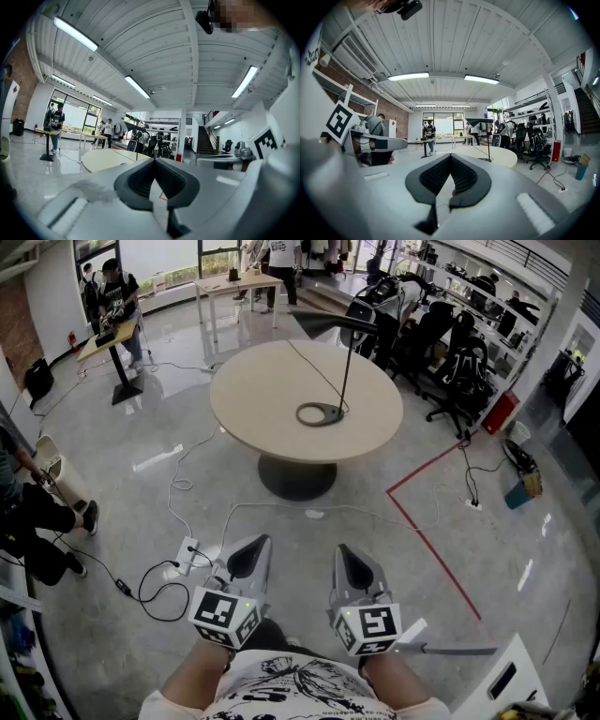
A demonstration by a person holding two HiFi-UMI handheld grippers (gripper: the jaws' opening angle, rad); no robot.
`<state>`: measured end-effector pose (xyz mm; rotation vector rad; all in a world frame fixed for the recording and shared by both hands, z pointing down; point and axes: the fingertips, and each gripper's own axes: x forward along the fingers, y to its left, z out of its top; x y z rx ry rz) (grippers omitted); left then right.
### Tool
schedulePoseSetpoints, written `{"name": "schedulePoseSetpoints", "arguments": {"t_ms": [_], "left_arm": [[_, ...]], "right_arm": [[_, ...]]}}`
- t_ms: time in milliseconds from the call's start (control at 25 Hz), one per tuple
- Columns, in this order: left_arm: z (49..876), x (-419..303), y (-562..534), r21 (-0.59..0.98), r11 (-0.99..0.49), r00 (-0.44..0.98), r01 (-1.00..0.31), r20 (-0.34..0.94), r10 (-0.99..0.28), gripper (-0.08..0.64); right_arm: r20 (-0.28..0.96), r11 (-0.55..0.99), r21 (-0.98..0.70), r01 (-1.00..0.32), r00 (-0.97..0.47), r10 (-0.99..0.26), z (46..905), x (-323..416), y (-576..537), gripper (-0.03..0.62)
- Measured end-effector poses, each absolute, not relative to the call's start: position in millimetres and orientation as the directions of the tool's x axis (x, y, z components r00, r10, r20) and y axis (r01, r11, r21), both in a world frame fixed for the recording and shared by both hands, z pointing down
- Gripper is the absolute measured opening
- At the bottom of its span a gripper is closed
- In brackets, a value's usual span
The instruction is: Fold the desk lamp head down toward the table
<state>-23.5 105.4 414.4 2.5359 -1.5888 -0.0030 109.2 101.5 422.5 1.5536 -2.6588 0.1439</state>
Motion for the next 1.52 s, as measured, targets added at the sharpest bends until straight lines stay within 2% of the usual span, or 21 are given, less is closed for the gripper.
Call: {"name": "schedulePoseSetpoints", "arguments": {"t_ms": [160, 440, 1040, 1520], "left_arm": [[416, -18, 107, 0.09, -0.431, 0.438, -0.898, 0.085, -0.895, 0.006], [414, -8, 105, 0.116, -0.436, 0.446, -0.892, 0.07, -0.893, 0.006], [418, -2, 91, 0.141, -0.47, 0.485, -0.871, 0.102, -0.868, 0.006], [429, -11, -6, 0.169, -0.527, 0.549, -0.833, 0.132, -0.826, 0.006]], "right_arm": [[0.096, 0.477, -0.046, -0.878, -0.479, -0.872, 426, 114, 102, 0.008], [0.089, 0.475, -0.028, -0.88, -0.475, -0.875, 428, 123, 99, 0.008], [0.107, 0.49, -0.098, -0.866, -0.498, -0.86, 432, 130, 86, 0.008], [0.202, 0.459, -0.127, -0.879, -0.476, -0.856, 458, 114, 5, 0.009]]}}
